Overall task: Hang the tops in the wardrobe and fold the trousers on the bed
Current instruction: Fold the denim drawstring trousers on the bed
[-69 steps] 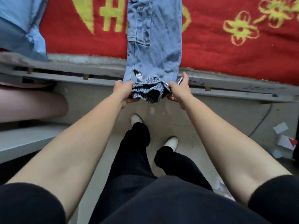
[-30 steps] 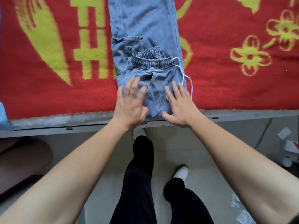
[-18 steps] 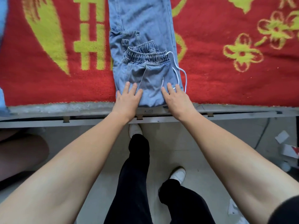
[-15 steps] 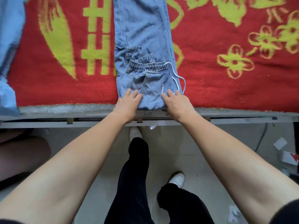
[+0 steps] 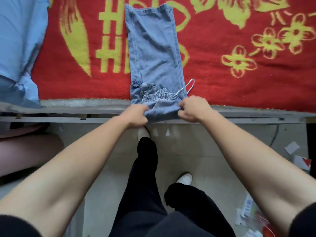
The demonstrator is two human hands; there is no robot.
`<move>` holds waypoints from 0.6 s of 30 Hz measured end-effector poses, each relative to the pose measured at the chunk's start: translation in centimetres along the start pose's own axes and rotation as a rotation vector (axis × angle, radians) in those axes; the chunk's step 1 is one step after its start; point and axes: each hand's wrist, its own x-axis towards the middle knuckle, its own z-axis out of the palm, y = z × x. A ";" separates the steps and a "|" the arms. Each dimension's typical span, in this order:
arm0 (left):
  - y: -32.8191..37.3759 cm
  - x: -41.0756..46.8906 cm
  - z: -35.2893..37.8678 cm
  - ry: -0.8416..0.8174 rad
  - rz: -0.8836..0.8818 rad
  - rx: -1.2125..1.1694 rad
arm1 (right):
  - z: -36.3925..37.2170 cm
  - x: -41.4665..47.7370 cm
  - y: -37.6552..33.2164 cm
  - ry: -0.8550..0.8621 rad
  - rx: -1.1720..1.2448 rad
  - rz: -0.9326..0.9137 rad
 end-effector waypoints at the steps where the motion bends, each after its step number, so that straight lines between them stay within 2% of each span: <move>1: -0.3 1.0 -1.6 0.056 -0.033 -0.030 | -1.3 1.3 0.4 0.054 0.080 0.033; 4: -2.0 4.4 -6.4 0.297 -0.146 -0.173 | -4.6 5.5 1.4 0.229 0.317 0.102; 7: -3.7 8.0 -9.1 0.455 -0.247 -0.335 | -6.3 9.7 1.6 0.315 0.518 0.204; 11: -4.7 11.7 -10.3 0.533 -0.281 -0.414 | -7.0 14.2 1.6 0.375 0.605 0.297; 18: -5.8 18.1 -11.6 0.550 -0.341 -0.502 | -6.7 19.6 2.6 0.421 0.550 0.368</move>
